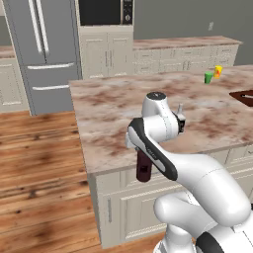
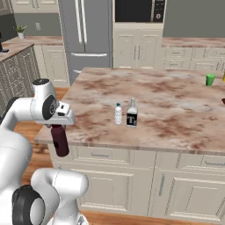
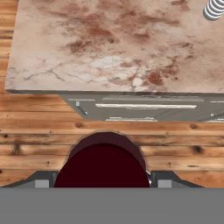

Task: Place the drinks on the dining counter in a tight cluster.

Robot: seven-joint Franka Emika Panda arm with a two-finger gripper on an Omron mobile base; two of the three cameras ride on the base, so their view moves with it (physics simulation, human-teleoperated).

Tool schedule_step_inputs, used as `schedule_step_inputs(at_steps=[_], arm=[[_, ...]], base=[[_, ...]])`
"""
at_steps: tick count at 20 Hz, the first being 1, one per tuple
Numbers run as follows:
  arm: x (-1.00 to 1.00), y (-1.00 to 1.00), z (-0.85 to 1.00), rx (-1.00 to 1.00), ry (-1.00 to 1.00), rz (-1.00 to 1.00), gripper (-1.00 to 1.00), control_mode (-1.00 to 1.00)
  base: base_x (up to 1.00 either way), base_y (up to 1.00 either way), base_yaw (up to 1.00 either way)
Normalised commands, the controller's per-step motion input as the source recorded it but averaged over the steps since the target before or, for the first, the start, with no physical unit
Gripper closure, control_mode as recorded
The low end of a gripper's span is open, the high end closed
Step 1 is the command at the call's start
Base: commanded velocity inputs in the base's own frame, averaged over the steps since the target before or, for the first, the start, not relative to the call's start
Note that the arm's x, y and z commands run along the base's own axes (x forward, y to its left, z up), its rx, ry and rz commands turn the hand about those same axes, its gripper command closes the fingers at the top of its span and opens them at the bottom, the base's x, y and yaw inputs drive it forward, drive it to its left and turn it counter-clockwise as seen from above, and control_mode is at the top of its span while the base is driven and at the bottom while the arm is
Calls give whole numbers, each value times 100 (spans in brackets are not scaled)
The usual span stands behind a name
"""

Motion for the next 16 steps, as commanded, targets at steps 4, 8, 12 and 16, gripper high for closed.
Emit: schedule_step_inputs(at_steps=[4,8,12,16], arm=[[0,0,0,0,0,0,100,100],[0,0,0,0,0,0,100,100],[0,0,0,0,0,0,100,100],[0,0,0,0,0,0,100,100]], base=[[22,-71,0],[29,-67,0],[25,-68,0],[31,-66,0]])
